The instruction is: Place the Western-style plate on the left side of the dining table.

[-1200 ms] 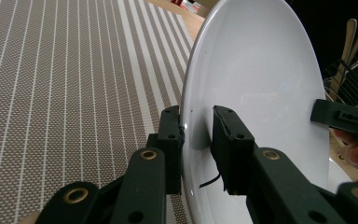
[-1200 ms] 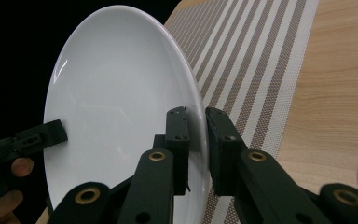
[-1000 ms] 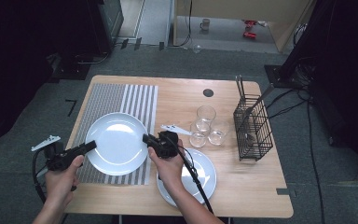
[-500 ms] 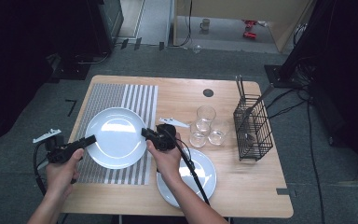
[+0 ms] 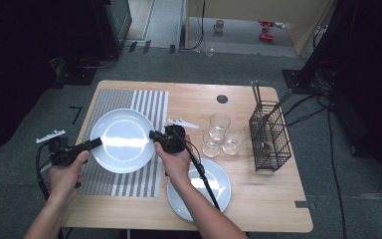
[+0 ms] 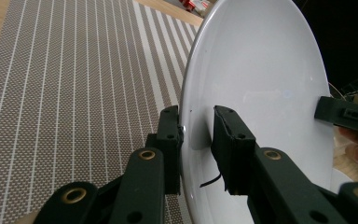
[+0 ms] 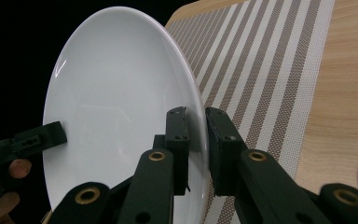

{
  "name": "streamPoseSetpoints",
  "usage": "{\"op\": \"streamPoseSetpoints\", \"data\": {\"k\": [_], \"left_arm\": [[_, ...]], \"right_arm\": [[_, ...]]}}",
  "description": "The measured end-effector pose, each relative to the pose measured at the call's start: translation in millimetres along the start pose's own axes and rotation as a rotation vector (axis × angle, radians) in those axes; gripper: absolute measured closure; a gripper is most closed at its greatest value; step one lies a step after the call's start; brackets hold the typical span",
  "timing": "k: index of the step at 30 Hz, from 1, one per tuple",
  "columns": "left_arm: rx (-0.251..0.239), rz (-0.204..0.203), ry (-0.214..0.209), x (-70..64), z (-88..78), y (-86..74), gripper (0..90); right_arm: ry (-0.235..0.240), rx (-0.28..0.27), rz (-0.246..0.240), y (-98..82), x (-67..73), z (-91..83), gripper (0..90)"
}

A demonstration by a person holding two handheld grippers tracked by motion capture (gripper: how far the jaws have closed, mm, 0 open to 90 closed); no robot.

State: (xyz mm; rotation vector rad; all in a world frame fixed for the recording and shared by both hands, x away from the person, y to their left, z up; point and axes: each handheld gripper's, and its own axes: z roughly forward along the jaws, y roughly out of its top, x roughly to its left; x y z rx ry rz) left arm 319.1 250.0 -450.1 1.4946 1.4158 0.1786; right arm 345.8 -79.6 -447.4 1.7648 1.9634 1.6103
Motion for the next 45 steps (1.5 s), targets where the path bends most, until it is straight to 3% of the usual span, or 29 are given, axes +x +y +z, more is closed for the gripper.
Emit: {"op": "streamPoseSetpoints", "data": {"k": [29, 34, 45], "left_arm": [[0.024, -0.052, 0.024, 26.0, 27.4, 11.8, 72.8], [0.032, -0.063, 0.035, 31.0, 34.8, 11.6, 72.1], [0.057, -0.101, 0.04, 44.9, 47.2, 11.1, 72.0]], "right_arm": [[-0.031, 0.03, -0.002, 18.1, -7.7, 35.2, 80.3], [-0.037, 0.034, -0.02, 21.0, -10.7, 42.7, 80.3], [-0.036, 0.052, -0.009, 24.3, -19.8, 58.7, 80.9]]}}
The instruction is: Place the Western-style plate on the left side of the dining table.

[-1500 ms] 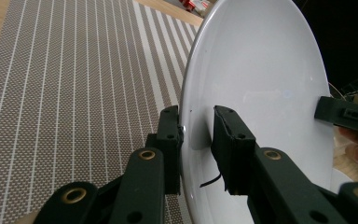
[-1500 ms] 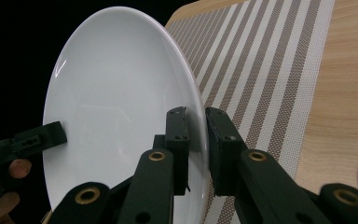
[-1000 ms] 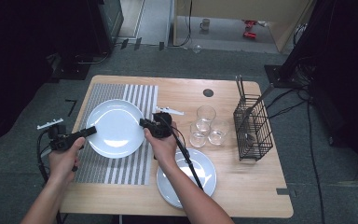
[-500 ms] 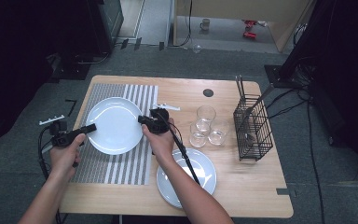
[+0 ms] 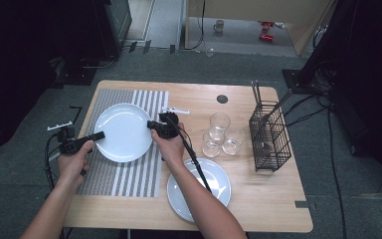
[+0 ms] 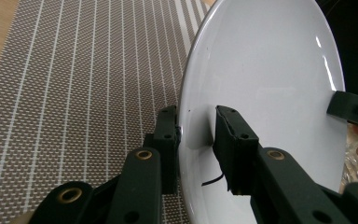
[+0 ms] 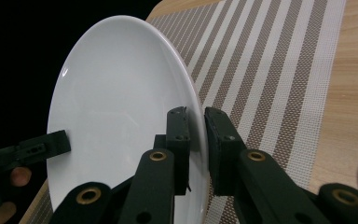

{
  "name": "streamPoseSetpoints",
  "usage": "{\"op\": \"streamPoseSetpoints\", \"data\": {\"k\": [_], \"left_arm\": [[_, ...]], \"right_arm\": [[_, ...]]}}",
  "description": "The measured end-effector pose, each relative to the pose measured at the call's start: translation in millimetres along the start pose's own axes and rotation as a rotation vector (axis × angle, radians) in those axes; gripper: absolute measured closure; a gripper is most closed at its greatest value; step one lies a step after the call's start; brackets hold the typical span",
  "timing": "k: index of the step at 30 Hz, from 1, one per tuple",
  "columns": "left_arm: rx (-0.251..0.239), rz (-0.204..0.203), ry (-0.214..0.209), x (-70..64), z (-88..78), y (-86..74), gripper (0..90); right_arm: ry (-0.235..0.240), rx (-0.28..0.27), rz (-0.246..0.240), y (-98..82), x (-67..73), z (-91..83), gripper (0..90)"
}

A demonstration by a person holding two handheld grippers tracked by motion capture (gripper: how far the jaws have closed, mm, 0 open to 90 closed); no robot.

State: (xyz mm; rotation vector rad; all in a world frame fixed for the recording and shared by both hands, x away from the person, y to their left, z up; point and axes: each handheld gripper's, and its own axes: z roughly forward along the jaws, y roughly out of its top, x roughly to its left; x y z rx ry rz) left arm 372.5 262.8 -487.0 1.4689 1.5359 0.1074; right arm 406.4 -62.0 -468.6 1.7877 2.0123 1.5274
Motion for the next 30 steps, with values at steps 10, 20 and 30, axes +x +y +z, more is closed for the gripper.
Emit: {"op": "streamPoseSetpoints", "data": {"k": [10, 20, 30], "left_arm": [[0.014, -0.006, 0.018, 5.6, 8.5, 7.5, 72.0], [0.026, -0.033, 0.03, 13.9, 19.9, 9.5, 72.2], [0.032, -0.089, 0.022, 24.1, 28.5, 8.5, 74.4]], "right_arm": [[-0.002, 0.026, 0.013, 3.8, -5.8, 14.3, 80.5], [-0.017, 0.054, 0.039, 4.5, -13.1, 27.7, 80.3], [-0.036, 0.072, 0.062, 0.0, -21.4, 41.2, 79.7]]}}
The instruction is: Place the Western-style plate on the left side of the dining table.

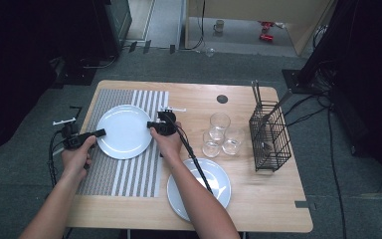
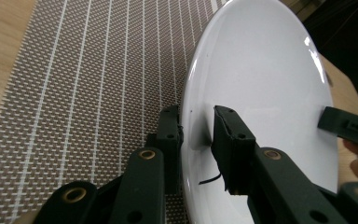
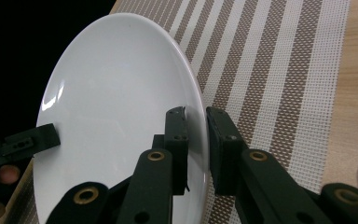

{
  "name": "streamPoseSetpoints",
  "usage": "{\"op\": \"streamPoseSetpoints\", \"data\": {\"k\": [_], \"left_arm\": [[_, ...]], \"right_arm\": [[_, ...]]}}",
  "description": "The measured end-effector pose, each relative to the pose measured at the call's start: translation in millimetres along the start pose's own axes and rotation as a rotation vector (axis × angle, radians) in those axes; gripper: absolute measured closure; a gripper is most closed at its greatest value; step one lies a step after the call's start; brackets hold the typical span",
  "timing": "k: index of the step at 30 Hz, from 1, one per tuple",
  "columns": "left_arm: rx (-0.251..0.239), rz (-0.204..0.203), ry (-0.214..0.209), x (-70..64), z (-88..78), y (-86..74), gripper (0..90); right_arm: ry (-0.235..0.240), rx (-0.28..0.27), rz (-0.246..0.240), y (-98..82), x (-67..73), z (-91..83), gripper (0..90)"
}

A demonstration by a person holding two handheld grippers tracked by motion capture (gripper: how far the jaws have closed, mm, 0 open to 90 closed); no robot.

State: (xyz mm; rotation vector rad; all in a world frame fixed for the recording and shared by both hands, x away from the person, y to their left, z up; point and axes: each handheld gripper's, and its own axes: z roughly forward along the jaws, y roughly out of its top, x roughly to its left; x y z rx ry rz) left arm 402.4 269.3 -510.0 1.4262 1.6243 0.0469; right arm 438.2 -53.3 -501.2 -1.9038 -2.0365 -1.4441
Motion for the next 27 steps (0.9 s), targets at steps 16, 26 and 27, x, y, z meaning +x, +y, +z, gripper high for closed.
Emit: {"op": "streamPoseSetpoints", "data": {"k": [16, 26, 27], "left_arm": [[-0.002, 0.018, 0.039, 5.2, 10.4, 2.3, 73.7], [-0.014, 0.03, 0.057, 2.8, 10.5, 3.7, 74.0], [-0.014, 0.03, 0.058, 2.7, 10.5, 4.2, 73.9]], "right_arm": [[-0.003, 0.032, 0.06, -1.5, -10.4, 17.8, 79.1], [-0.024, 0.03, 0.056, -0.8, -8.7, 20.3, 78.2], [-0.029, 0.025, 0.047, -0.5, -7.7, 20.9, 78.1]]}}
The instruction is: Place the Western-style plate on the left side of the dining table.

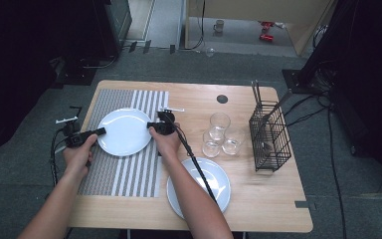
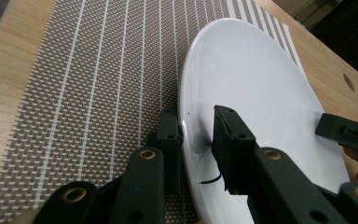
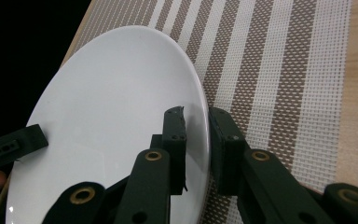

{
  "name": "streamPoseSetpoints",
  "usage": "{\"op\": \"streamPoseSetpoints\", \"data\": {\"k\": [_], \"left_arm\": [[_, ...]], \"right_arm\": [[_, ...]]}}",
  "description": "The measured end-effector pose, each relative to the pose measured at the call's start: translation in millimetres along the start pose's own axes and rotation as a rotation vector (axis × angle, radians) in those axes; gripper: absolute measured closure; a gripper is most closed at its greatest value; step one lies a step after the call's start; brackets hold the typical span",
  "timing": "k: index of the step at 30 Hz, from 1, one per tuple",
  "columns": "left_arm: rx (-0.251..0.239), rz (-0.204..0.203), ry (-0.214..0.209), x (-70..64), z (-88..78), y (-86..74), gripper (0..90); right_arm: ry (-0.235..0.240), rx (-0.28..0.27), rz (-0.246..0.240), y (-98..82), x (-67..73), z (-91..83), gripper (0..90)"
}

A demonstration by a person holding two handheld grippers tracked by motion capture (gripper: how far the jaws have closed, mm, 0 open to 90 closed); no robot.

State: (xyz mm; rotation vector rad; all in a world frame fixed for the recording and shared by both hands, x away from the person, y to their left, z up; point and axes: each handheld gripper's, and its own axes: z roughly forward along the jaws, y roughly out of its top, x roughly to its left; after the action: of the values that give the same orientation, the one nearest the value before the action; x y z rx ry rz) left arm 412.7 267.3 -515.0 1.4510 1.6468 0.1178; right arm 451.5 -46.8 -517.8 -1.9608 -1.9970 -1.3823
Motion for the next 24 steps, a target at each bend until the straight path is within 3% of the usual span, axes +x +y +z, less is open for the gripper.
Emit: {"op": "streamPoseSetpoints", "data": {"k": [11, 17, 24], "left_arm": [[0.003, 0.018, 0.014, 0.2, 4.0, 3.8, 73.2], [-0.018, 0.036, 0.017, 0.2, 4.6, 0.9, 72.4], [-0.038, 0.102, 0.05, -4.2, 4.6, -2.7, 68.4]], "right_arm": [[-0.017, -0.001, -0.007, 2.7, 0.8, 4.3, 77.4], [-0.02, -0.007, -0.015, 2.0, 1.6, 4.6, 77.2], [-0.037, -0.015, -0.038, 0.1, 4.8, 4.5, 76.2]]}}
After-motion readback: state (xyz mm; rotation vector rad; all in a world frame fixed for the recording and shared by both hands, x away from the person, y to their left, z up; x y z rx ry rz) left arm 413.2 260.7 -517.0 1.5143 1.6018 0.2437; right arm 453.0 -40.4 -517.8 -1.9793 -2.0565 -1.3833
